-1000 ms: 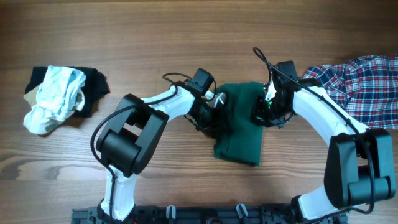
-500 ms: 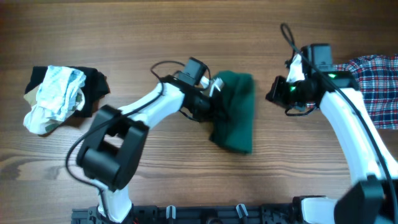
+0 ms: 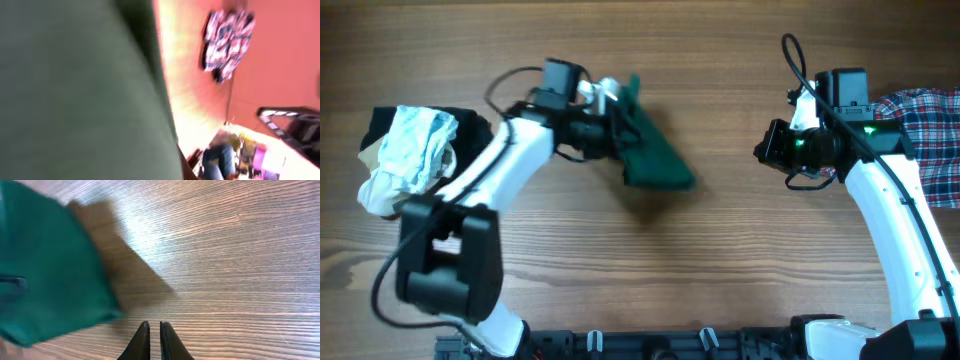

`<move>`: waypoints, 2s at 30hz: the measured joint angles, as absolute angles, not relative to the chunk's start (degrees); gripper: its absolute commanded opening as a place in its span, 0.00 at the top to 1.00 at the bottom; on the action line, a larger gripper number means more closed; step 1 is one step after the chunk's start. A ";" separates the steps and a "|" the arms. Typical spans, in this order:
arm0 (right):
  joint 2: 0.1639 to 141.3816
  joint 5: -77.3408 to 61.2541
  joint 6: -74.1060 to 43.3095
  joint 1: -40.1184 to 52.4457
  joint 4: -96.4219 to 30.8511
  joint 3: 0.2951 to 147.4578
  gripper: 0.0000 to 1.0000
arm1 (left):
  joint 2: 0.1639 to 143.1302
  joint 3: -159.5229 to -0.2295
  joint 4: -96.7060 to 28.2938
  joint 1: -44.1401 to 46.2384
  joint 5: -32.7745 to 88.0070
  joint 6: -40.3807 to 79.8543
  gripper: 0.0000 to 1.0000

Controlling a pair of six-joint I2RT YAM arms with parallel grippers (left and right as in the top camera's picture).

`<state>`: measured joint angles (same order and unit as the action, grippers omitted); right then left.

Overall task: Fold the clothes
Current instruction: 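Carry the green bundle leftward with the left gripper, releasing the right, then place the green bundle onto the white-black bundle at left with left gripper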

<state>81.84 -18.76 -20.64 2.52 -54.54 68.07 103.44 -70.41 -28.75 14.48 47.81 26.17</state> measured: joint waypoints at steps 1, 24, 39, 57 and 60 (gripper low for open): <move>81.84 -18.74 -20.64 2.52 -54.68 68.07 0.92 | 102.54 -71.09 -29.89 12.84 47.83 25.30 0.96; 81.84 -18.72 -20.67 2.52 -59.40 68.07 0.94 | 100.07 -96.68 -50.98 -25.30 43.88 -0.08 0.96; 81.84 -18.74 -20.40 2.52 -62.70 68.07 0.96 | 111.11 -96.71 -51.70 -34.48 33.74 -1.45 0.96; 81.84 -18.74 -19.20 2.52 -62.48 69.65 0.95 | 114.39 -96.71 -76.82 -37.54 25.15 8.88 0.22; 81.84 -18.74 -19.14 2.52 -62.02 69.76 0.94 | 114.30 -96.71 -82.50 -38.68 30.59 7.46 0.23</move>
<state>81.84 -18.74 -19.14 2.52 -62.02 69.76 114.30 -96.71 -82.50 -38.68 30.59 7.46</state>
